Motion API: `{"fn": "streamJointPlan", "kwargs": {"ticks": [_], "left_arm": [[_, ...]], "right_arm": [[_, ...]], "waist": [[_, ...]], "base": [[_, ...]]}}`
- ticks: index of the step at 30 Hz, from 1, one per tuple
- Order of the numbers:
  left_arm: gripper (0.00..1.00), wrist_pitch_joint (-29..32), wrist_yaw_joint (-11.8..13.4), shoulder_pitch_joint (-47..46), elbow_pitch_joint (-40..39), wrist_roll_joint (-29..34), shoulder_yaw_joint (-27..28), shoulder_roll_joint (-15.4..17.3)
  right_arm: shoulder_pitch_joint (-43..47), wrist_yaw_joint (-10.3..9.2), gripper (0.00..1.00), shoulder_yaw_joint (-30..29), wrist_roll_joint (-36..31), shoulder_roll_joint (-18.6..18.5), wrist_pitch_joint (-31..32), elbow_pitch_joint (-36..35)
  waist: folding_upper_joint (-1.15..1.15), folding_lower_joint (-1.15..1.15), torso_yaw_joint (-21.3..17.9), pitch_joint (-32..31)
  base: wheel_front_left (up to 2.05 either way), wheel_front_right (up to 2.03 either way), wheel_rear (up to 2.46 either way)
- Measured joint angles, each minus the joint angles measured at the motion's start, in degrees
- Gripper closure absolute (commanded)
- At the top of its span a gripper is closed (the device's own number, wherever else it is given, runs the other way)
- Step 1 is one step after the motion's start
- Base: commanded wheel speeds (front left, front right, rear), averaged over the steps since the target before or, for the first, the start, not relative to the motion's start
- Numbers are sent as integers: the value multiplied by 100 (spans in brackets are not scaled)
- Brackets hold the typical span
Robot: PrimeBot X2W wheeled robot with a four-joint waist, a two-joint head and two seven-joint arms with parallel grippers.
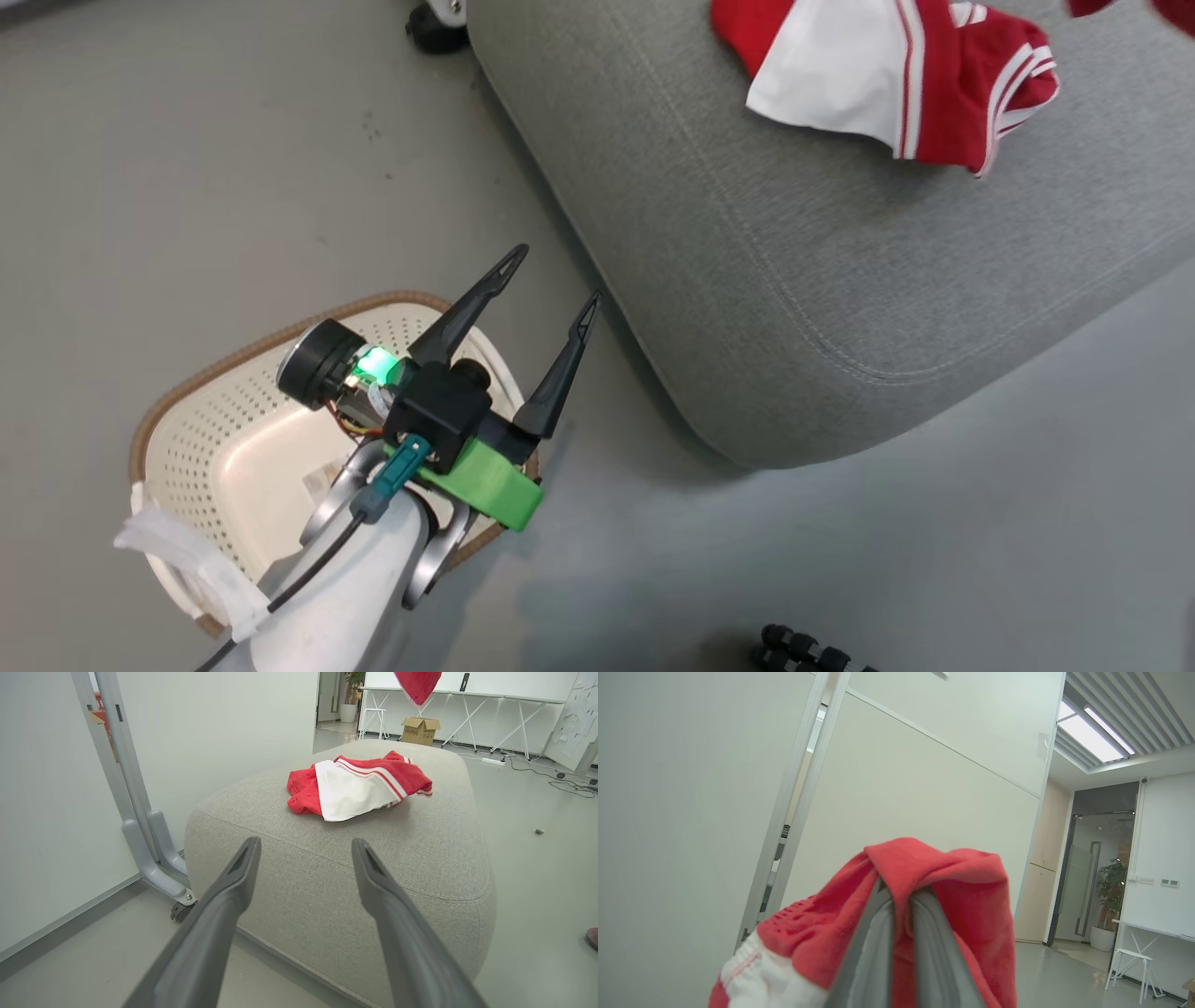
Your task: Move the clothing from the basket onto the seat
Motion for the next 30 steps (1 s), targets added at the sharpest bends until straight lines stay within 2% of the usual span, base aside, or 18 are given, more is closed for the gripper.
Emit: {"fn": "streamJointPlan", "kwargs": {"ticks": [3,7,11,14,15,16,20,24,30], "left_arm": [[0,21,-4,-139,-45,23,-12,7],[0,15,9,-207,-76,51,-57,-3],[0,13,12,-272,-97,96,-114,-1],[0,47,81,-270,-103,97,-82,27],[0,75,105,-270,-101,97,-67,47],[0,98,112,-269,-100,97,-64,69],[0,130,136,-249,-136,107,-133,153],[0,163,158,-147,-170,35,-109,167],[0,33,310,66,-68,-390,172,-3]], "right_arm": [[-576,0,100,-44,15,-328,-2,506],[-799,0,100,-88,-49,-495,0,1355],[-789,0,100,-246,-198,-478,1,2049],[-698,0,100,-593,-331,-252,1,2337],[-607,0,65,-743,-427,-113,0,2402],[-535,0,0,-860,-503,8,1,2474],[-260,1,0,-1496,-847,444,1,2366],[324,0,0,-1805,-965,890,1,2016],[1355,0,0,-1618,-946,1392,1,1492]], "waist": [[0,0,198,380],[0,0,481,837],[0,1,767,1211],[0,1,940,1439],[0,1,990,1507],[0,1,1026,1556],[0,1,1135,1670],[0,0,1123,1587],[0,0,1046,1229]], "base": [[0,0,0],[0,0,0],[0,0,0],[0,0,0],[0,0,0],[0,0,0],[0,0,0],[0,0,0],[0,0,0]]}}
